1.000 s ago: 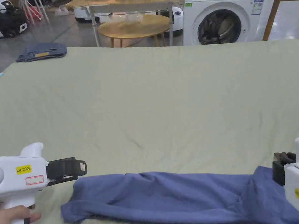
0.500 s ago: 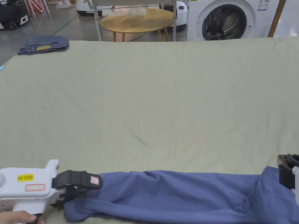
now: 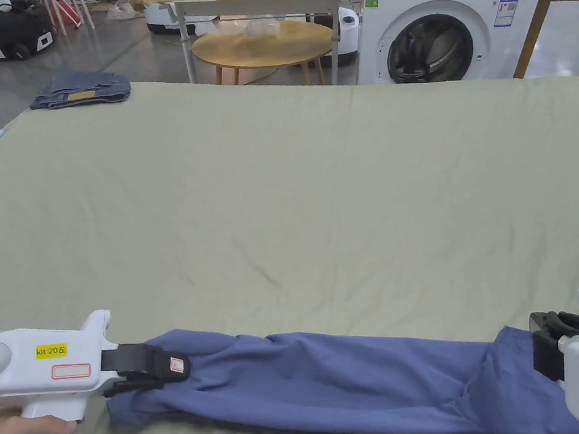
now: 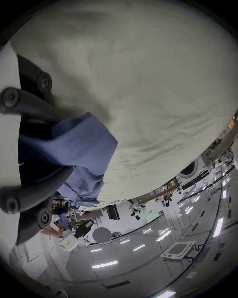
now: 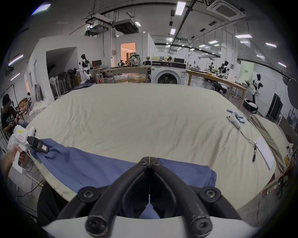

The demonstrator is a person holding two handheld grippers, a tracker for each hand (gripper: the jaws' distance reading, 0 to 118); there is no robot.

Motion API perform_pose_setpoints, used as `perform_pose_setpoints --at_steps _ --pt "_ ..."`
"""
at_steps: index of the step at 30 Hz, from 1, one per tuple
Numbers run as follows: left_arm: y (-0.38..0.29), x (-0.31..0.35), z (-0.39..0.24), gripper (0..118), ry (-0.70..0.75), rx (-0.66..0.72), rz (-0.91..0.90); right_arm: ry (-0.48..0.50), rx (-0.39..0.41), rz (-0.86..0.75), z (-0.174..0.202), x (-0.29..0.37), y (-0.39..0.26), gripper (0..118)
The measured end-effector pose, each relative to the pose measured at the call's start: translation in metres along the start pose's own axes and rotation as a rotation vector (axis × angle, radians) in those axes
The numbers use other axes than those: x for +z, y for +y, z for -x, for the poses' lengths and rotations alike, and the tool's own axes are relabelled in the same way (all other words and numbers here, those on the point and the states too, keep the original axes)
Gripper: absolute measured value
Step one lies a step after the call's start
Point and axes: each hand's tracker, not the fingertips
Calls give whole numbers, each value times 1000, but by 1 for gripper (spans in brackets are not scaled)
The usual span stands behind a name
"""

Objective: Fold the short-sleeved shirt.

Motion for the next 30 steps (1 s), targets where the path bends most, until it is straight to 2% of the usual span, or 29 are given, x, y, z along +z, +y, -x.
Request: perform_pose_setpoints --at_steps 2,7,15,17,19,23,27,30 --pt "2 10 -6 7 -4 -29 -3 3 -3 1 -1 0 0 0" --pt "24 56 4 7 93 -4 -85 1 0 -3 -4 -5 0 0" --pt "45 114 -2 8 399 -56 -158 4 12 -4 -3 -8 0 0" --pt "40 107 -13 7 373 -42 -140 8 12 -3 -3 -10 0 0" --pt "31 94 -33 7 392 -92 -141 12 13 -2 -2 -10 -1 0" --pt "18 59 -77 7 318 -196 -145 11 25 -5 -4 -12 -2 0" --pt "5 8 -112 7 211 -124 -95 -7 25 -16 -15 -7 -2 0" --pt "-6 -41 -134 7 217 -172 -70 -24 12 -22 -21 -5 -2 0"
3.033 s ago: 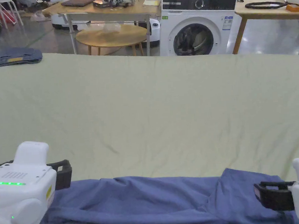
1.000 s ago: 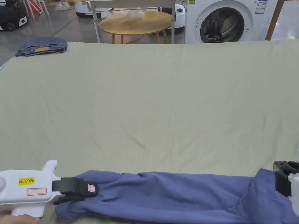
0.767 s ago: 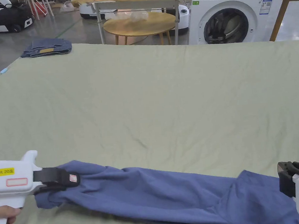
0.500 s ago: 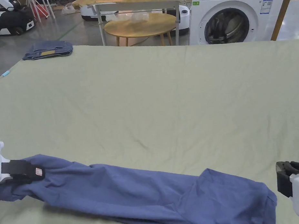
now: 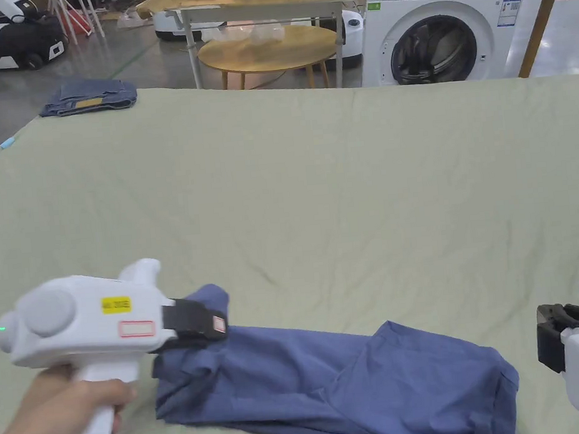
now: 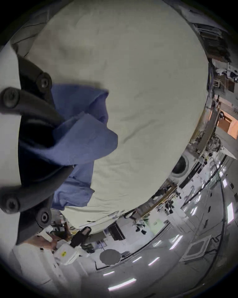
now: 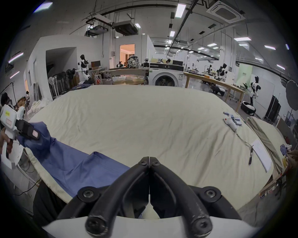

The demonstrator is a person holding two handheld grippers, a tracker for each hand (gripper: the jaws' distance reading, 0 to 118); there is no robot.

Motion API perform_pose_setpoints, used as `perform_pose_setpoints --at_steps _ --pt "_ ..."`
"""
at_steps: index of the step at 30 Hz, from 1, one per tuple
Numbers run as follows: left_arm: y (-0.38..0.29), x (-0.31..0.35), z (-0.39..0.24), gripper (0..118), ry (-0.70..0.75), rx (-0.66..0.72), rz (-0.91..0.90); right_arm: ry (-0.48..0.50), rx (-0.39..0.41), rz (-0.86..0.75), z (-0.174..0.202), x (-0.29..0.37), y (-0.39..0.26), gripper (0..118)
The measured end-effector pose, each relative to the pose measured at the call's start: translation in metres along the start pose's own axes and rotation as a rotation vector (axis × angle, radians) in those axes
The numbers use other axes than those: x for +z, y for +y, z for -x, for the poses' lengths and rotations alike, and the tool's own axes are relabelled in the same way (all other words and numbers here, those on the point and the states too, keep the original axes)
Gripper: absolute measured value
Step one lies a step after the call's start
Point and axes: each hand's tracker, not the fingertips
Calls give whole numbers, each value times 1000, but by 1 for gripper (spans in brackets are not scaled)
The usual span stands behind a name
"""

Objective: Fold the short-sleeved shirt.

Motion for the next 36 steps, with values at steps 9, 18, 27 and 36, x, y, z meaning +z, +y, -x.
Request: perform_pose_setpoints --at_steps 9,18,27,36 --pt "-9 -67 -26 66 -82 -16 83 -12 -7 -4 -3 8 -4 0" --pt "4 -1 -6 109 -217 52 -26 5 -5 -14 6 10 0 0" --pt "-32 -63 13 5 -154 83 99 26 12 -3 13 8 -2 0" --pt "-43 -119 -1 5 -291 172 204 2 -3 -8 4 15 -2 0"
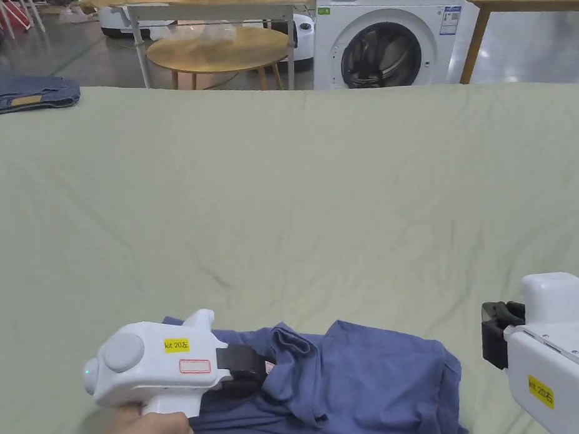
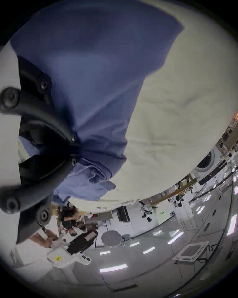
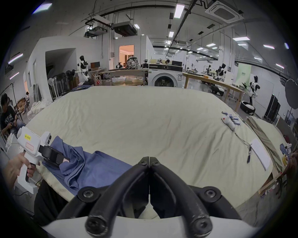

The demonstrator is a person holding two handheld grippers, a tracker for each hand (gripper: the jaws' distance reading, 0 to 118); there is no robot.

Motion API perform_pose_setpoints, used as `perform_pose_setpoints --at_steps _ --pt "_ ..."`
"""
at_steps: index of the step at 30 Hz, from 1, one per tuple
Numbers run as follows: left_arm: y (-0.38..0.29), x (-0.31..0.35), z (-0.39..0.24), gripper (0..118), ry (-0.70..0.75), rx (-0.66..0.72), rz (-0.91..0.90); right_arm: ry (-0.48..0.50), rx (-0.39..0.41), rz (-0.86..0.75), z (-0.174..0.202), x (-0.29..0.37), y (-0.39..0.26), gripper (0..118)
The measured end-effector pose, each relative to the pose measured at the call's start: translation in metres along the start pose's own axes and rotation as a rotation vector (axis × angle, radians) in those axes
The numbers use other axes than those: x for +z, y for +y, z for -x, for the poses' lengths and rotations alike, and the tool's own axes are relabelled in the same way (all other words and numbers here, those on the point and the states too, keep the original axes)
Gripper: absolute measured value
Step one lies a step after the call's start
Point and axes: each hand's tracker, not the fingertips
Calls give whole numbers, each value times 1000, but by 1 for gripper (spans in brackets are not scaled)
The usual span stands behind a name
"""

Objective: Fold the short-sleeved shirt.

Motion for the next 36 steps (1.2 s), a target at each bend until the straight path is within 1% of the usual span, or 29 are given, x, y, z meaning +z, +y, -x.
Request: perform_pose_setpoints --at_steps 1,2,4,6,8,10,11,12,14,17,18,20,21,23,25,26,27,28,29,30,31,32,35,36 --pt "0 -3 -1 5 -51 7 -3 -3 2 2 0 2 0 0" --pt "0 -8 -5 5 -49 -15 -11 -5 3 3 0 3 -1 0" --pt "-2 -26 -16 5 3 -74 36 -7 -2 9 -1 1 -3 0" --pt "-4 -38 -22 5 23 -89 46 -8 -5 11 -2 1 -4 0" --pt "-5 -50 -28 5 -39 -85 72 -14 -5 14 -3 0 -6 0" --pt "-8 -59 -35 5 -14 -117 81 -16 -4 15 -4 0 -6 0" --pt "-8 -60 -39 4 30 -163 73 -22 -3 15 -4 0 -6 0" --pt "-7 -59 -39 4 30 -187 79 -23 -1 14 -4 0 -6 0" --pt "-7 -47 -39 4 12 -139 60 -22 -5 10 -5 1 -5 0" --pt "-8 -5 -49 4 -13 -207 -32 -14 -11 -2 -8 0 -4 0" --pt "-6 13 -51 6 -44 -205 -75 -11 -12 -10 -7 0 -3 0" --pt "-3 46 -55 15 -92 -206 -139 -12 -9 -31 -4 0 -1 0" --pt "-2 64 -57 15 -107 -218 -179 -13 -1 -48 -2 2 0 0" --pt "-1 99 -63 15 25 -293 -318 -72 9 -93 4 5 1 0" --pt "-5 130 -73 15 236 -413 -474 -76 8 -117 9 9 2 0" --pt "-4 140 -74 15 355 -464 -507 -70 1 -123 10 11 2 0" --pt "-3 146 -70 16 432 -467 -500 -57 -8 -121 10 11 3 0" --pt "-2 153 -62 23 432 -451 -518 -41 -11 -117 10 10 4 0" --pt "-1 153 -57 49 391 -442 -497 -37 -6 -117 11 10 3 0" --pt "2 154 -48 100 397 -425 -460 -39 1 -114 14 10 3 0" --pt "6 151 -36 118 361 -398 -418 -37 7 -109 15 10 1 0" --pt "8 146 -24 118 350 -372 -343 -30 9 -106 15 10 1 0" --pt "15 137 13 118 314 -255 -312 -21 7 -100 16 11 -3 0" --pt "19 136 27 118 264 -198 -284 -21 9 -95 16 11 -3 0"
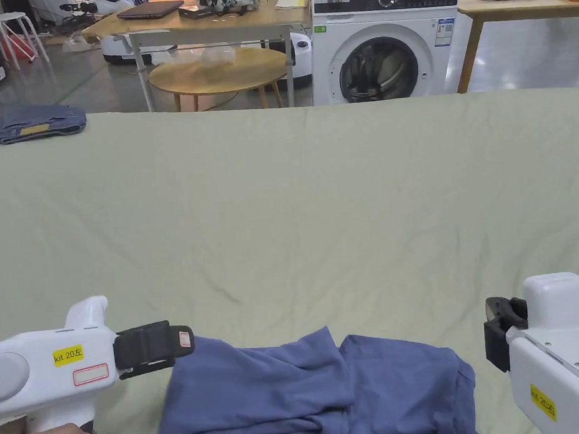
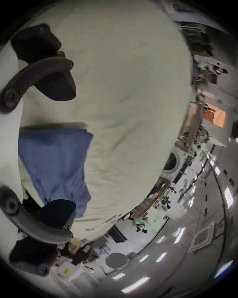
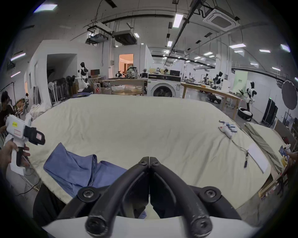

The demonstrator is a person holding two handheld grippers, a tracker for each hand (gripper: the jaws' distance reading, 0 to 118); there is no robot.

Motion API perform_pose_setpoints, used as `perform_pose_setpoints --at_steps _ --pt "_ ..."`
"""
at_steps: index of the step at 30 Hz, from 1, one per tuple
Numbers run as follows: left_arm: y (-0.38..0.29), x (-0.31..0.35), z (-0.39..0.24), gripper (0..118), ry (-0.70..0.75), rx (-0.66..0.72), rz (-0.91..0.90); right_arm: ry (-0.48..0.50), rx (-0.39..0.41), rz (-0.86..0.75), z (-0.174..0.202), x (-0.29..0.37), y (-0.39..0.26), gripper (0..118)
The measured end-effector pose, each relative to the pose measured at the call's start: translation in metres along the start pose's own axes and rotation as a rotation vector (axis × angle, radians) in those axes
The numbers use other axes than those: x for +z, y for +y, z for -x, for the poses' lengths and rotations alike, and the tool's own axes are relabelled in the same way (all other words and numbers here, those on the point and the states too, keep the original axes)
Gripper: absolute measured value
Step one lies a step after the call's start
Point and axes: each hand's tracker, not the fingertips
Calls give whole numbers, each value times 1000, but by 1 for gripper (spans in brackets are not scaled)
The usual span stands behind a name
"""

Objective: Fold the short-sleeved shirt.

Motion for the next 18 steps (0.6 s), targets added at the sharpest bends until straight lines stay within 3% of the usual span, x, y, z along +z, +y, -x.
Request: perform_pose_setpoints --at_steps 4,8,9,10,12,13,16,17,18 --pt "0 -22 36 118 -108 157 111 -4 -2 8 -2 0 -2 0" --pt "-11 -44 41 118 -238 212 264 -2 -10 17 -2 -3 -2 0" --pt "-8 -41 38 110 -250 188 242 1 -12 18 -2 -4 -2 0" --pt "-6 -39 35 92 -285 191 243 2 -13 21 -1 -5 -2 0" --pt "-8 -41 34 37 -379 279 246 6 -10 27 0 -7 -3 0" --pt "-8 -40 34 30 -382 289 250 9 -9 29 1 -8 -3 0" --pt "-11 -45 22 27 -169 149 267 18 -7 32 3 -10 -4 0" --pt "-12 -46 23 25 -196 163 262 20 -6 33 3 -10 -4 0" --pt "-14 -46 28 23 -322 261 256 20 -6 35 3 -10 -4 0"
